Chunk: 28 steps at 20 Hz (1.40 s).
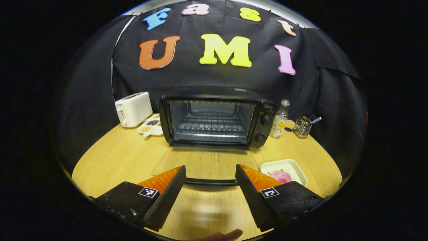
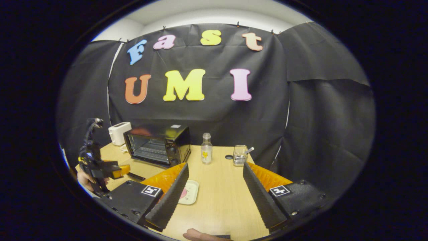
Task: Open the electric oven with the left hand, put the food in, and close the electric oven.
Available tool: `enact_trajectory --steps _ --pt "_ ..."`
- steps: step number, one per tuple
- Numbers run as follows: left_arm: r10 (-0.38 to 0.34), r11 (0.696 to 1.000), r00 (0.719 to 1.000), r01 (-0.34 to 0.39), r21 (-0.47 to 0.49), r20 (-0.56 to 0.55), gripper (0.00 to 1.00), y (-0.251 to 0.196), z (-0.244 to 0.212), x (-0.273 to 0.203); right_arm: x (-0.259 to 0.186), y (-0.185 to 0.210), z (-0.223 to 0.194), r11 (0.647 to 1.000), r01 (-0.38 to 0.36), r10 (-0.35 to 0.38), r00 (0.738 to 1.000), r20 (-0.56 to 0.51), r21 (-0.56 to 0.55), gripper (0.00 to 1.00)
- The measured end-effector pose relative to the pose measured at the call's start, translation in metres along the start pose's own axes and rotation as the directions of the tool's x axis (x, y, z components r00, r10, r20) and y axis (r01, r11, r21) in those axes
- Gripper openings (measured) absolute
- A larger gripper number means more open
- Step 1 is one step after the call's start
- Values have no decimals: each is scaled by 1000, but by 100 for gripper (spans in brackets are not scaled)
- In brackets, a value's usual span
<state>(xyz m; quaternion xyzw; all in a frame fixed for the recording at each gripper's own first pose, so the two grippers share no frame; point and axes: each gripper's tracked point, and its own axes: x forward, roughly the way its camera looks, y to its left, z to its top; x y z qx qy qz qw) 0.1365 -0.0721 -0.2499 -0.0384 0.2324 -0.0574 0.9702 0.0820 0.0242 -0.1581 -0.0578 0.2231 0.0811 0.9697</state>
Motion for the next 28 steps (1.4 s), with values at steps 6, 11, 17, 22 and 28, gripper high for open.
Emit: enact_trajectory --steps 6,11,17,22,28 --pt "5 998 970 -19 56 243 94 -10 76 -74 53 9 -47 997 -68 76 971 -228 40 100" --pt "-14 992 927 -34 121 375 94 -22 110 -130 93 20 -102 988 -101 143 873 -467 113 100" --pt "53 983 880 -129 129 473 96 -23 119 -176 144 46 -125 974 -146 219 816 -535 176 87" --pt "53 991 888 -104 88 457 96 -20 105 -193 169 70 -158 962 -142 252 784 -567 232 77" --pt "84 994 885 -107 24 458 96 1 92 -207 182 77 -182 963 -126 248 770 -588 240 53"
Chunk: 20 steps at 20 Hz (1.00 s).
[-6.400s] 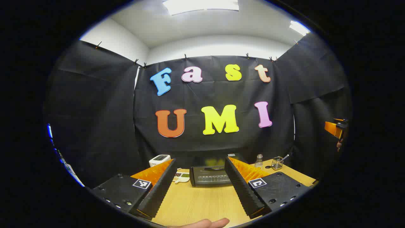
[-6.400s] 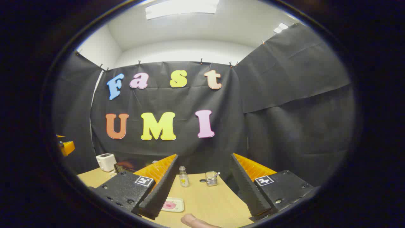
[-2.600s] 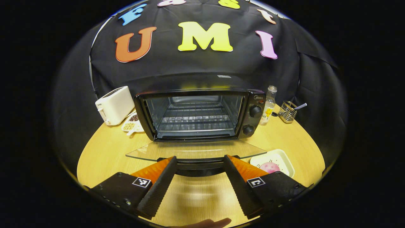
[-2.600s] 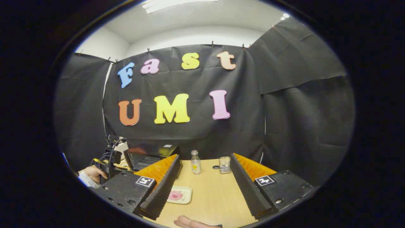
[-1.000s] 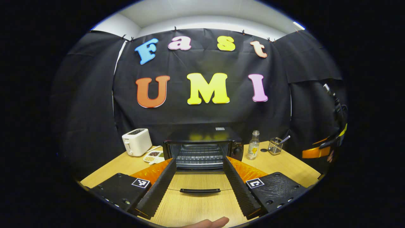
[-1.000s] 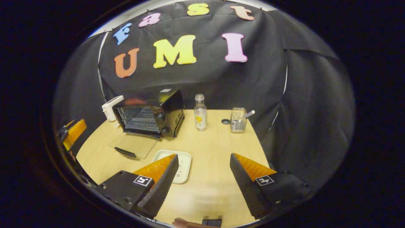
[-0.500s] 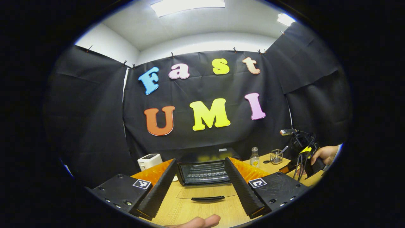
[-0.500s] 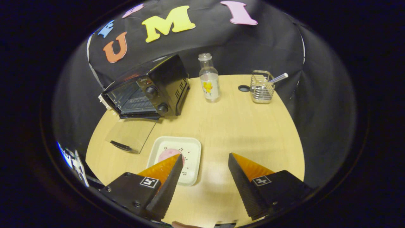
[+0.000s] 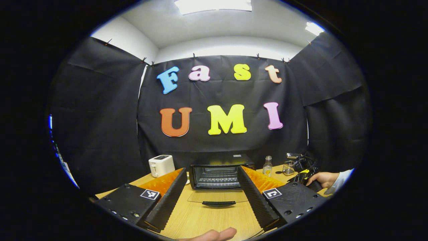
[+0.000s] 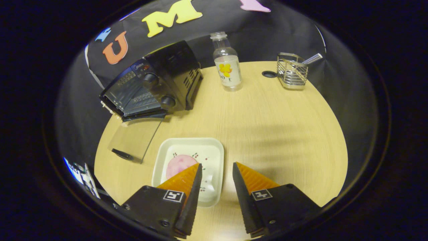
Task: Open the electric oven with the left hand, put the food in, and close the electric oven.
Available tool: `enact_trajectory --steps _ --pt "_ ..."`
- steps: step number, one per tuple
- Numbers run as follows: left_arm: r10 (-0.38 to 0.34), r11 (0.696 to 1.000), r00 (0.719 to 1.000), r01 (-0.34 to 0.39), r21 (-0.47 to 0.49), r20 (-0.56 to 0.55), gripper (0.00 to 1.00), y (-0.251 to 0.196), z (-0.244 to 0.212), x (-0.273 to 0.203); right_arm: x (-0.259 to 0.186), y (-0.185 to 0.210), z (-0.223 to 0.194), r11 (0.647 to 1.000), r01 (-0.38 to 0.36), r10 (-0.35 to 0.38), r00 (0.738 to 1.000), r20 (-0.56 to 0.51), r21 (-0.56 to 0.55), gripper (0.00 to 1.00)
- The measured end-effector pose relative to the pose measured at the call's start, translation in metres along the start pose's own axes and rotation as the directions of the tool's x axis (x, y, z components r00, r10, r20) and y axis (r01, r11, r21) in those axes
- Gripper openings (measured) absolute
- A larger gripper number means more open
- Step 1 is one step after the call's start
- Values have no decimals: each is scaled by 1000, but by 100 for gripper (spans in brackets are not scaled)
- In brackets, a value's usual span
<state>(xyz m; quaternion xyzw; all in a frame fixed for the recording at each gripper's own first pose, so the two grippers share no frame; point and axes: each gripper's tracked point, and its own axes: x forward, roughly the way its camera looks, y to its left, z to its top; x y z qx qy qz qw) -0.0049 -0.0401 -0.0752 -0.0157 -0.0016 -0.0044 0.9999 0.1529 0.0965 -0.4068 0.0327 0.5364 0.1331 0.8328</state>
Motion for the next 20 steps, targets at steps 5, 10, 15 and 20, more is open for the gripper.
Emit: enact_trajectory --steps 5,10,15,20 --pt "-2 1000 999 2 -7 -35 96 -3 -10 6 17 0 -8 999 -32 33 999 -25 43 27" --pt "-15 1000 998 15 8 -60 96 -13 -19 14 23 -3 -11 986 -100 110 991 -70 134 2" --pt "-13 1000 996 14 13 -83 96 -10 -23 14 23 -2 -12 928 -246 275 959 -67 279 4" --pt "-39 999 997 40 10 -67 96 -13 -19 12 5 -10 -15 878 -309 340 940 -22 365 4"
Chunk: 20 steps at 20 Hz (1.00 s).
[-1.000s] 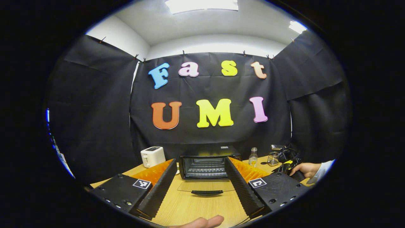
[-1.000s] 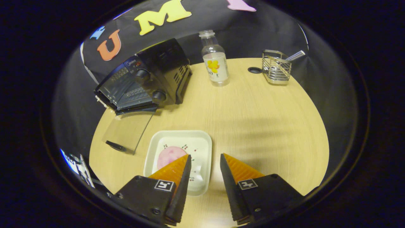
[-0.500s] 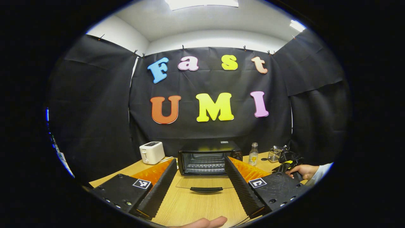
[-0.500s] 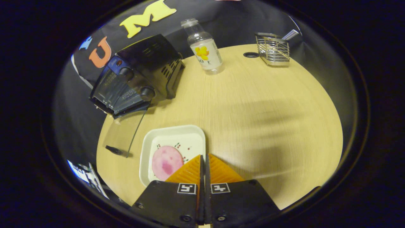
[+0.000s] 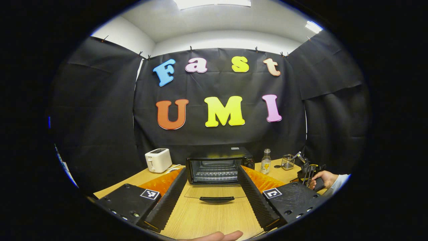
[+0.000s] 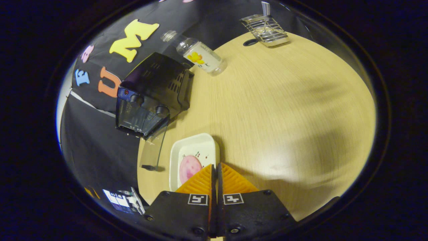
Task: Open the electric oven with the left hand, put the food in, and close the electric oven.
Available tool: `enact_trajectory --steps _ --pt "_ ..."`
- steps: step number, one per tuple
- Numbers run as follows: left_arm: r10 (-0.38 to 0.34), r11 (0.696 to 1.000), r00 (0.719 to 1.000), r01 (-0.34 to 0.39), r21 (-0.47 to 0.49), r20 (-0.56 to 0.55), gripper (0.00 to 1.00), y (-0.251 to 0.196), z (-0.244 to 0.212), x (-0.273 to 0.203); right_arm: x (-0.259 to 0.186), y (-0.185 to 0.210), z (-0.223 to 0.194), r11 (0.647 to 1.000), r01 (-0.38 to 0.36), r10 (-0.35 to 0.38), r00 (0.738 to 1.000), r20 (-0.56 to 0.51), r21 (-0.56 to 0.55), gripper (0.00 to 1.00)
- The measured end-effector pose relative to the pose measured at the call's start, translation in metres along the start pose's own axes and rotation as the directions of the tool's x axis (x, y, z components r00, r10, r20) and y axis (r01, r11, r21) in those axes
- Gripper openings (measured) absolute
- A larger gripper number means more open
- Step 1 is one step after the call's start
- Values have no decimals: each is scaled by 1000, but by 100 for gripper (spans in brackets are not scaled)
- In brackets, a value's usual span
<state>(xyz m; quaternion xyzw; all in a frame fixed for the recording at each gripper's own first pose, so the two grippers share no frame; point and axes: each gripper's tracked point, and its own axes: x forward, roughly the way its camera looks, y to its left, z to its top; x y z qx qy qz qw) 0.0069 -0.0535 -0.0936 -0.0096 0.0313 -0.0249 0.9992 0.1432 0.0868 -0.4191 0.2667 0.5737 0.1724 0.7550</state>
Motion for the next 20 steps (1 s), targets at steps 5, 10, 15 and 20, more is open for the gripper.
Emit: enact_trajectory --steps 5,10,15,20 --pt "7 1000 1000 -7 21 -5 96 5 -4 0 -39 1 23 999 10 -13 994 105 34 4" --pt "15 1000 1000 -15 14 -18 96 15 -10 1 -84 29 47 1000 20 -20 981 194 4 4" --pt "29 1000 999 -29 7 -37 96 27 -18 1 -83 76 38 999 -15 22 985 173 -42 1" --pt "23 1000 999 -24 -10 -38 96 35 -21 -1 -55 110 21 999 -23 26 990 142 -23 4"
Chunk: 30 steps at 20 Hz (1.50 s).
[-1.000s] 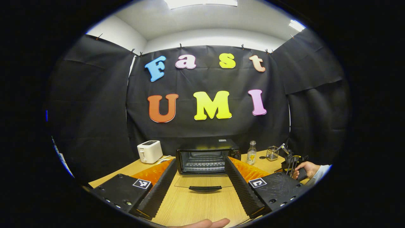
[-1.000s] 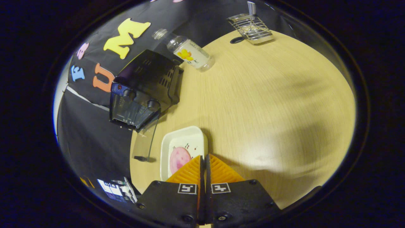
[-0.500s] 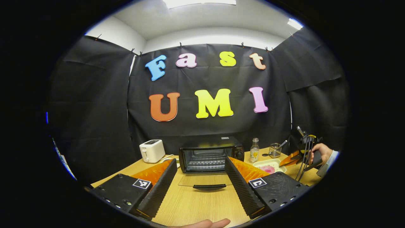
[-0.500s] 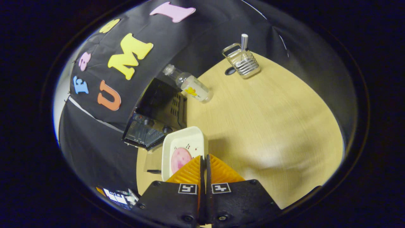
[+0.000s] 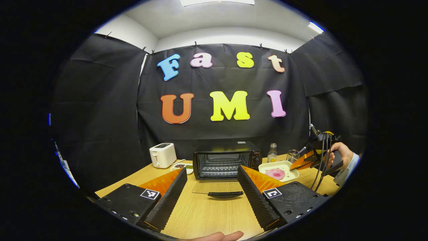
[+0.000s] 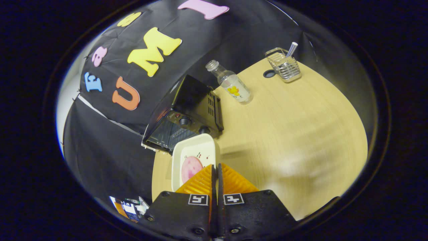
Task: Open the electric oven with the left hand, put the food in, and close the electric oven.
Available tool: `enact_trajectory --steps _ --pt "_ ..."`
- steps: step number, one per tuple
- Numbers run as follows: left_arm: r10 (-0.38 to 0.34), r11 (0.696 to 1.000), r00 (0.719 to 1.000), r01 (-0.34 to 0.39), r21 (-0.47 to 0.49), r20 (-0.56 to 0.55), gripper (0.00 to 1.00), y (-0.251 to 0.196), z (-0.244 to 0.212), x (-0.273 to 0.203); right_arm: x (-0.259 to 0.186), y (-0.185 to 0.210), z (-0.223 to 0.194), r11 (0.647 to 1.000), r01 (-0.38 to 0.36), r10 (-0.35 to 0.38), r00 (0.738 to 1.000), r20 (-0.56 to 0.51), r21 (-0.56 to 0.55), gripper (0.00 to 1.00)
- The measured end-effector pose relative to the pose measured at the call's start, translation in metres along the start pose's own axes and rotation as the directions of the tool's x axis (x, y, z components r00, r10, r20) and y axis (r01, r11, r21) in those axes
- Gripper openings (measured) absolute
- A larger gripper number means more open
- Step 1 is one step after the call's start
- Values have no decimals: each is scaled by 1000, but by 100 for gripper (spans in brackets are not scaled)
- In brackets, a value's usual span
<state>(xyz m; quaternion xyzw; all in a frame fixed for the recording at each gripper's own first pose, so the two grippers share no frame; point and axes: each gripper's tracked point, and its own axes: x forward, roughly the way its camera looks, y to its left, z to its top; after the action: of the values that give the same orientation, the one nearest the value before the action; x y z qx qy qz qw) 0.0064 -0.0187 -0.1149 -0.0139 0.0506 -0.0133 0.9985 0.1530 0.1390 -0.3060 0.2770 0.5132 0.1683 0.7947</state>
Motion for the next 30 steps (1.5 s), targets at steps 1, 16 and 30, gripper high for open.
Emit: enact_trajectory --steps 1,16,30 --pt "6 1000 1000 -6 -1 -2 96 4 0 0 7 7 -2 1000 -4 4 1000 -6 6 4" --pt "30 999 999 -31 -18 -38 96 41 2 38 133 101 -52 990 5 3 998 -60 142 4" --pt "73 996 990 -79 -48 -118 98 102 -39 83 213 115 -17 916 37 -143 960 239 400 4"
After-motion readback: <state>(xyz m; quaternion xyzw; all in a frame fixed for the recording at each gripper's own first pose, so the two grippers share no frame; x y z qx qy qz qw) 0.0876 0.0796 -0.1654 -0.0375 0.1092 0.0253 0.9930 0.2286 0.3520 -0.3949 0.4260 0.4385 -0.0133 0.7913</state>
